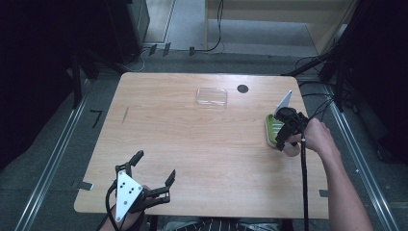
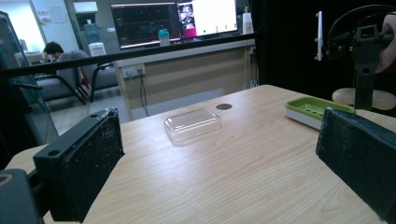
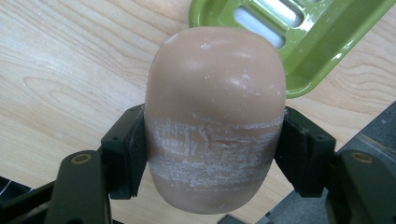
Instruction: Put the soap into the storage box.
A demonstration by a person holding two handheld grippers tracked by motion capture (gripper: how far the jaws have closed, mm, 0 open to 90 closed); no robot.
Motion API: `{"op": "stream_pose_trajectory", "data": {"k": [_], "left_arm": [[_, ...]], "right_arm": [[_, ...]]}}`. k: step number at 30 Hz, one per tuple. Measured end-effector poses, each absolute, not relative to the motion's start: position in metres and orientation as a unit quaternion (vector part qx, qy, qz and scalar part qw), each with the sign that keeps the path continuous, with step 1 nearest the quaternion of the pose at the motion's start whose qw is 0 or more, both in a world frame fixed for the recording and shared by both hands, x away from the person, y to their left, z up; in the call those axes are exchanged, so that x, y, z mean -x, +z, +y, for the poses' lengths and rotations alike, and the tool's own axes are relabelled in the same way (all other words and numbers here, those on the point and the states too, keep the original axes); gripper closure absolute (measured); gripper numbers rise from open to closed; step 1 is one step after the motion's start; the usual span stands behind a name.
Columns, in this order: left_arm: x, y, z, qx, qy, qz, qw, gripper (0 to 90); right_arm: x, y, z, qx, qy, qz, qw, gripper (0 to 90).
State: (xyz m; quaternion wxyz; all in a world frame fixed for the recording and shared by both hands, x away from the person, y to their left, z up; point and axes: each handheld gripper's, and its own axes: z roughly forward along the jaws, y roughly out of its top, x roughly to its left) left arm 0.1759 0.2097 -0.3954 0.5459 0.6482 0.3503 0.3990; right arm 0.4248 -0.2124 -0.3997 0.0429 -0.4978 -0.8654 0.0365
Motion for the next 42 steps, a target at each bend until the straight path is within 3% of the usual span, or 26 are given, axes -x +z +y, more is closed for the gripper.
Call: {"op": "stream_pose_trajectory", "data": {"k": [42], "left_arm": [[-0.175,-0.395,0.21,-0.649,0.398,0.349,0.546,1.2]], "right_arm": [[-0.469,-0.399,-0.214,0.509,0.01,-0.86,0.039,34.1]]}}
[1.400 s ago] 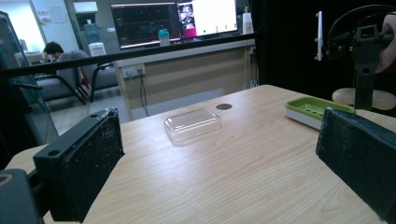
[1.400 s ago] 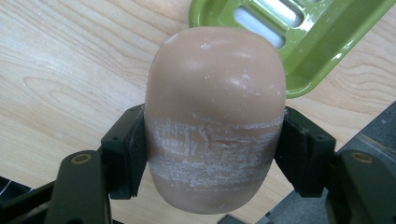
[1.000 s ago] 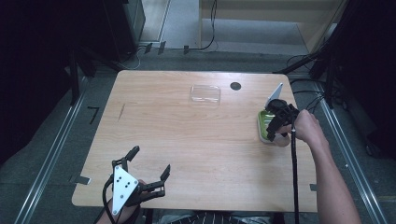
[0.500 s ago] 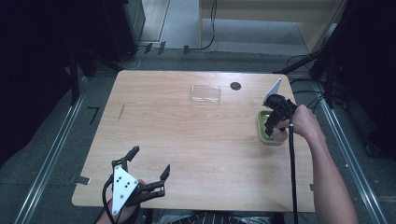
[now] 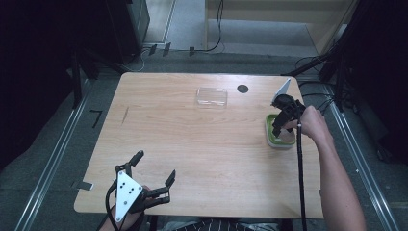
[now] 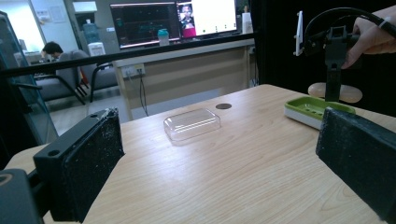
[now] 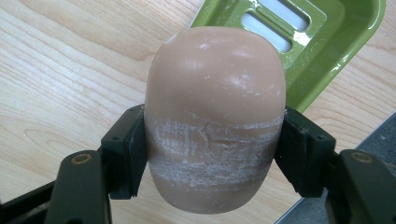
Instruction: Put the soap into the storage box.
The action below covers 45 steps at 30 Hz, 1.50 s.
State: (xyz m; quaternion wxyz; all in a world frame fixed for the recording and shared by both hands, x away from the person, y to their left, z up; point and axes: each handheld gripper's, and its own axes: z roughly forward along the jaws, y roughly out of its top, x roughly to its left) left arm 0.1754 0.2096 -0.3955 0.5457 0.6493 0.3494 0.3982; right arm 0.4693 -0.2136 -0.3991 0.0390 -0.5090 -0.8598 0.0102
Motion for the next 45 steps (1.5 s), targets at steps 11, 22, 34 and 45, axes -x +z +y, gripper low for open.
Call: {"op": "stream_pose_trajectory", "data": {"k": [11,22,34,45], "left_arm": [[-0.175,-0.396,0.21,-0.65,0.399,0.349,0.545,1.1],[-0.175,-0.395,0.21,-0.649,0.399,0.35,0.546,1.2],[-0.175,-0.395,0.21,-0.649,0.399,0.349,0.546,1.1],[-0.174,-0.395,0.211,-0.648,0.399,0.35,0.546,1.1]], "right_arm": [[-0.479,-0.407,-0.218,0.523,0.008,-0.851,0.042,34.1],[-0.488,-0.416,-0.222,0.543,0.001,-0.839,0.038,34.0],[-0.495,-0.429,-0.223,0.563,0.0,-0.826,0.038,34.0],[-0.498,-0.439,-0.223,0.566,0.003,-0.824,0.037,34.0]]}}
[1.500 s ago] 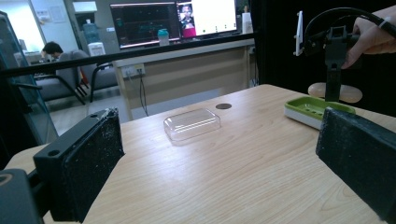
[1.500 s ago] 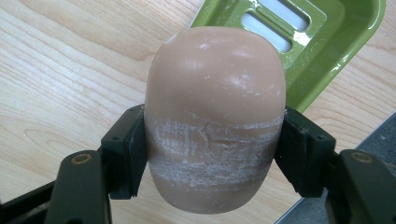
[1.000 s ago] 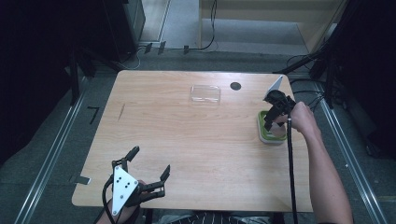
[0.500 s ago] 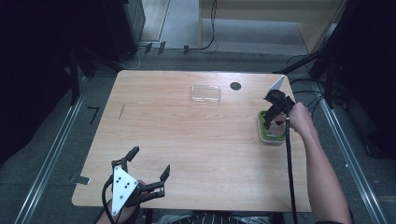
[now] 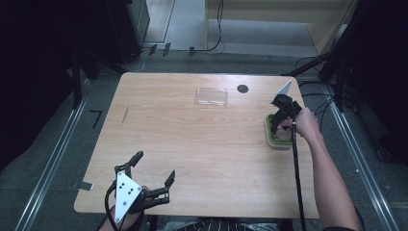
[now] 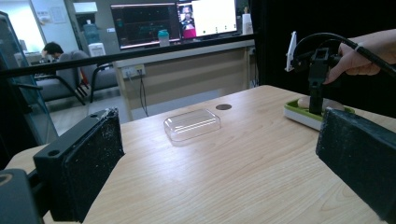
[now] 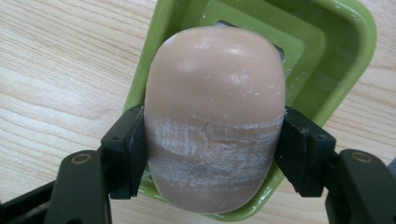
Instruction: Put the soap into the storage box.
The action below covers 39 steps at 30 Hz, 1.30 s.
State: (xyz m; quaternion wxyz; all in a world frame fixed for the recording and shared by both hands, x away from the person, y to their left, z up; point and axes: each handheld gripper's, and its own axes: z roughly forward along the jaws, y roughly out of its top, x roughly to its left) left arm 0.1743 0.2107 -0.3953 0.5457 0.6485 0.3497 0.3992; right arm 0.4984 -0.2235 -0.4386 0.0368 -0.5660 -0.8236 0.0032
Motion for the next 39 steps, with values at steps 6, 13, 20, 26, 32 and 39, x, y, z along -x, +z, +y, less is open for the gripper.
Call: {"op": "stream_pose_trajectory", "data": {"k": [6,13,20,26,32,39], "left_arm": [[-0.1742,-0.3953,0.2107,-0.649,0.399,0.349,0.546,1.1],[-0.1742,-0.3954,0.2104,-0.649,0.399,0.349,0.546,1.1],[-0.1742,-0.3955,0.2101,-0.649,0.399,0.348,0.546,1.1],[-0.1741,-0.3955,0.2103,-0.649,0.4,0.348,0.545,1.2],[-0.1741,-0.3955,0.2105,-0.649,0.4,0.348,0.545,1.1],[-0.1739,-0.3956,0.211,-0.649,0.401,0.349,0.544,1.1]], "right_arm": [[-0.4991,-0.4413,-0.2238,0.572,0.008,-0.819,0.038,34.0],[-0.5004,-0.4435,-0.225,0.575,0.005,-0.817,0.035,33.9],[-0.5013,-0.4459,-0.2253,0.577,0.008,-0.816,0.035,33.9],[-0.5013,-0.4461,-0.2252,0.577,0.007,-0.816,0.032,33.8],[-0.5015,-0.4465,-0.2248,0.576,0.006,-0.817,0.031,33.8],[-0.5023,-0.4468,-0.2238,0.576,0.009,-0.817,0.029,33.7]]}}
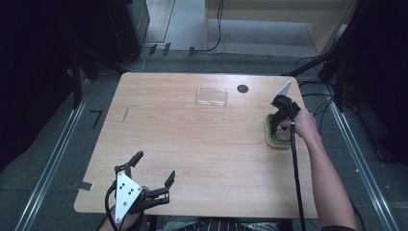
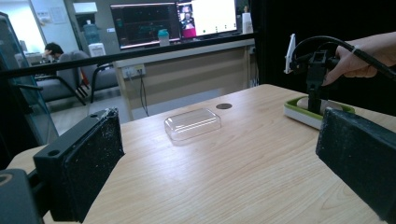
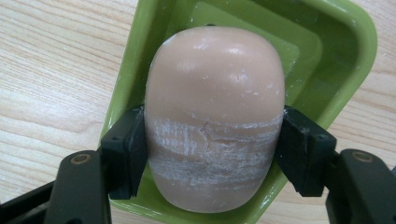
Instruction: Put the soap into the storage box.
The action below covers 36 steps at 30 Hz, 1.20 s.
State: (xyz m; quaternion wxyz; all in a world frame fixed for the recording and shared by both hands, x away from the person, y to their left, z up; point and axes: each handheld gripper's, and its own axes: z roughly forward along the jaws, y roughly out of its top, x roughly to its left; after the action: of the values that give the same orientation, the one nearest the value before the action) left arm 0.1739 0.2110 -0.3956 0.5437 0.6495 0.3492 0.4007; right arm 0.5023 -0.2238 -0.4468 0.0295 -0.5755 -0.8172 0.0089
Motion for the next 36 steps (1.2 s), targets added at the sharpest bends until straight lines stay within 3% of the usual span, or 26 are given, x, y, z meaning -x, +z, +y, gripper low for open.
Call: {"op": "stream_pose_trajectory", "data": {"k": [17,23,36], "left_arm": [[-0.172,-0.396,0.212,-0.648,0.403,0.35,0.543,1.1],[-0.172,-0.396,0.211,-0.648,0.403,0.349,0.544,1.2],[-0.173,-0.396,0.21,-0.652,0.402,0.345,0.542,1.1]], "right_arm": [[-0.497,-0.43,-0.223,0.571,-0.01,-0.821,0.013,23.1],[-0.483,-0.417,-0.227,0.568,-0.021,-0.823,0.003,14.2],[-0.456,-0.404,-0.227,0.551,-0.024,-0.834,-0.007,7.5]]}}
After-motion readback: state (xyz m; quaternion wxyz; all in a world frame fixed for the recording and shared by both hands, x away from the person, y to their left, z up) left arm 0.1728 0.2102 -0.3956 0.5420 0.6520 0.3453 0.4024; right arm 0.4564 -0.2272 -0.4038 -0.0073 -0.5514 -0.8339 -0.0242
